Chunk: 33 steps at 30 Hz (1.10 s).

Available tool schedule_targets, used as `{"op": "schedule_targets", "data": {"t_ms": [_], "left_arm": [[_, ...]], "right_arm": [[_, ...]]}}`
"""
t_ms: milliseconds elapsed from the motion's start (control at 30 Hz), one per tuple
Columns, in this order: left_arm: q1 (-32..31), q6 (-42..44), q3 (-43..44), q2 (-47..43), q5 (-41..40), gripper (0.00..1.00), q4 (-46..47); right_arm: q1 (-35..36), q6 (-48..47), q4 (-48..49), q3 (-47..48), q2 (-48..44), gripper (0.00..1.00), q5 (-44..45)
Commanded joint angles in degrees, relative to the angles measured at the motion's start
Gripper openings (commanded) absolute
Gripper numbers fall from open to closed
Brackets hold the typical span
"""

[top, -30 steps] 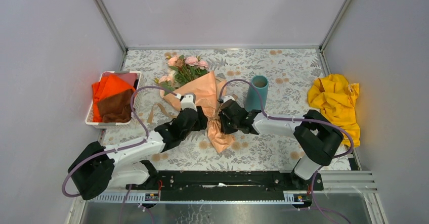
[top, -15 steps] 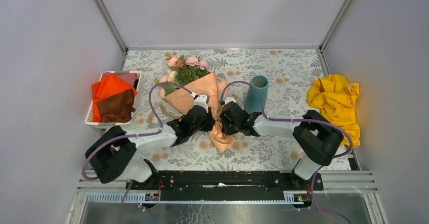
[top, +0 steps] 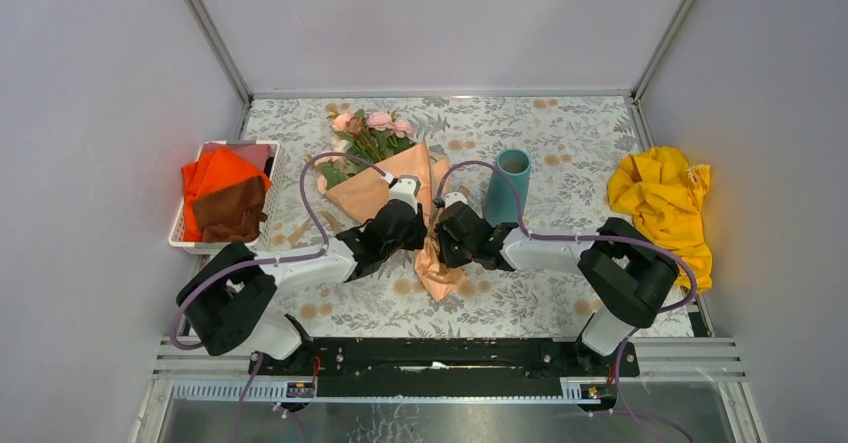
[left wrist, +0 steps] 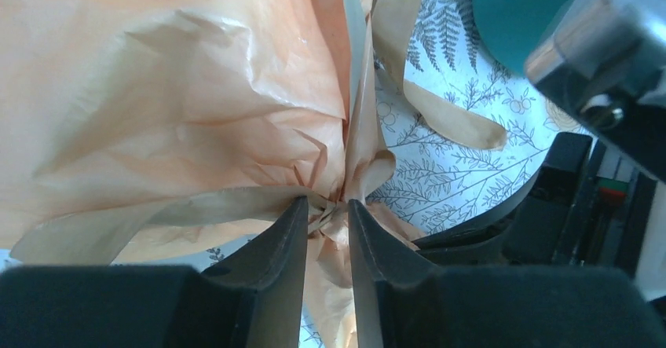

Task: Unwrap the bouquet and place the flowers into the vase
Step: Untie the ribbon from the wrapping paper.

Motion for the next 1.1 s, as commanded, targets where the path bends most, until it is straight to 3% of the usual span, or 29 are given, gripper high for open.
{"op": "schedule_targets", "data": {"t_ms": [0, 367, 700, 1067], "left_arm": [[0.43, 2.79, 1.24, -2.17, -4.37, 0.32, -0.47], [0.87, 0.56, 0.15, -1.97, 0.4, 0.31, -0.41], [0.85, -0.74, -1.93, -9.09, 2.73, 0.31, -4.2], [0.87, -0.41, 1.29, -2.01, -1.3, 0.31, -8.04]], "right_arm": [[0.31, -0.45, -0.58, -0.94, 1.55, 0.15, -0.01], [0.35, -0.56, -0.9, -0.71, 2.05, 0.15, 0.25], [0.31, -0.18, -0.49, -0.64, 2.48, 0.16, -0.01], [0.31, 0.09, -1.0, -1.06, 1.61, 0.17, 0.28]]}}
